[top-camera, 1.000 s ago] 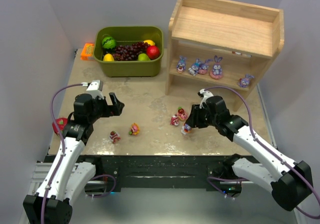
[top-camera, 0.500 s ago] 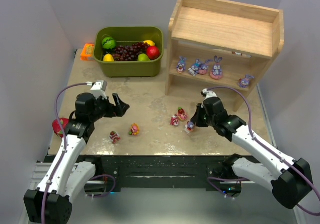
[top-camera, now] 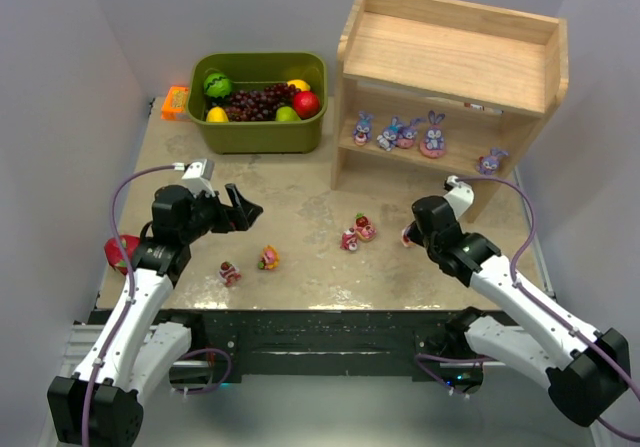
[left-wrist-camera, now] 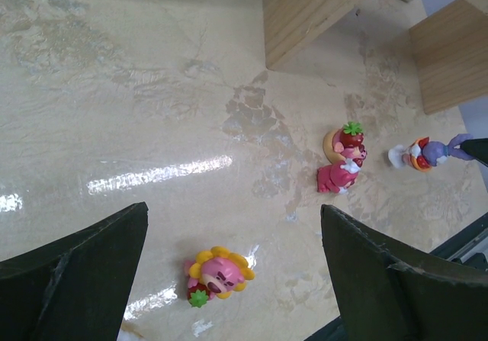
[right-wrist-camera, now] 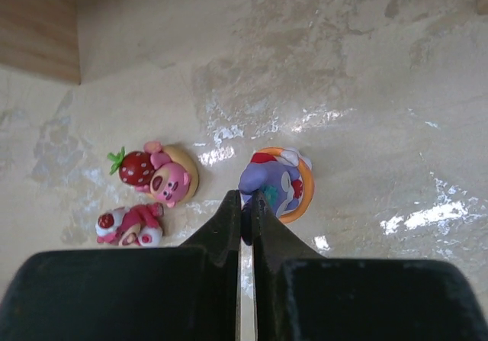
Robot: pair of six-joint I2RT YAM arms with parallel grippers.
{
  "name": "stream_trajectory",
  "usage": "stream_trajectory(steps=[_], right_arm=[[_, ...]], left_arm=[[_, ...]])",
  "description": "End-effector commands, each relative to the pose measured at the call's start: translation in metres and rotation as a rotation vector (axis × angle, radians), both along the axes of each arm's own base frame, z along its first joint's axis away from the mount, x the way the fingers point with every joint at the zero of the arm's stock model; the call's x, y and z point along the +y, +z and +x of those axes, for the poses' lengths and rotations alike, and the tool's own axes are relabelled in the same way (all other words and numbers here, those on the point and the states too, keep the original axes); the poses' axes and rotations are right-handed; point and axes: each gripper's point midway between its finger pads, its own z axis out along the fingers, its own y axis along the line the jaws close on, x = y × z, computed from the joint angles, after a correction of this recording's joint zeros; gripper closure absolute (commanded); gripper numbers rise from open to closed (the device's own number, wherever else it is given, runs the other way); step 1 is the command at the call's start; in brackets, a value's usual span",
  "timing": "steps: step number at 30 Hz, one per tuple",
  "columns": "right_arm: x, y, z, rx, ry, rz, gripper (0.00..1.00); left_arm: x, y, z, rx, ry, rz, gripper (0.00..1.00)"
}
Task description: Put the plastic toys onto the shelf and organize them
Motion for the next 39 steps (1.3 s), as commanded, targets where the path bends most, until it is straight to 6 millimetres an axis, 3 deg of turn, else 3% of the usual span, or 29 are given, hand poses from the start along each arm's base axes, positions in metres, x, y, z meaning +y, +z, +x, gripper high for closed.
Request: stream_trajectory(steps=[1, 7, 10, 11, 12, 15, 19, 22, 26, 32, 39], right_arm=[[-0.006, 0.005, 0.018, -0.093, -0.199, 0.109, 1.0], [0.0, -0.011, 0.02, -0.093, -0.239, 0.191, 1.0], [0.001, -0.015, 0.018, -0.077, -0.232, 0.191, 0.86], [0.002, -0.016, 0.017, -0.074, -0.227, 0.193, 0.76], [0.002, -0.016, 0.016, -0.072, -0.22, 0.188, 0.59], [0.004, -0.01, 0.014, -0.08, -0.177, 0.182, 0.33], [0.003, 0.003, 0.009, -0.078, -0.117, 0.14, 0.19], [0.003, 0.015, 0.008, -0.1, -0.053, 0.101, 0.18], [0.006, 0.015, 0.008, -0.075, 0.053, 0.004, 0.16], [0.012, -0.014, 0.012, 0.022, 0.132, -0.095, 0.13], [0.011, -0.018, 0.01, -0.064, 0.193, -0.112, 0.15]], left_arm=[[-0.002, 0.008, 0.003, -0.036, 0.005, -0.021, 0.0], [0.0, 0.006, 0.004, -0.031, 0.017, -0.016, 0.01], [0.003, 0.005, 0.005, -0.031, 0.028, 0.001, 0.0], [0.004, 0.005, 0.006, -0.031, 0.033, 0.004, 0.0], [0.004, 0.005, 0.006, -0.029, 0.033, 0.004, 0.01], [0.004, 0.005, 0.006, -0.028, 0.035, 0.006, 0.01], [0.004, 0.004, 0.005, -0.026, 0.035, 0.009, 0.0], [0.005, 0.003, 0.004, -0.025, 0.034, 0.011, 0.0], [0.005, 0.005, 0.004, -0.028, 0.034, 0.01, 0.0], [0.005, 0.004, 0.003, -0.03, 0.029, 0.014, 0.01], [0.004, 0.005, 0.003, -0.035, 0.025, 0.015, 0.0]])
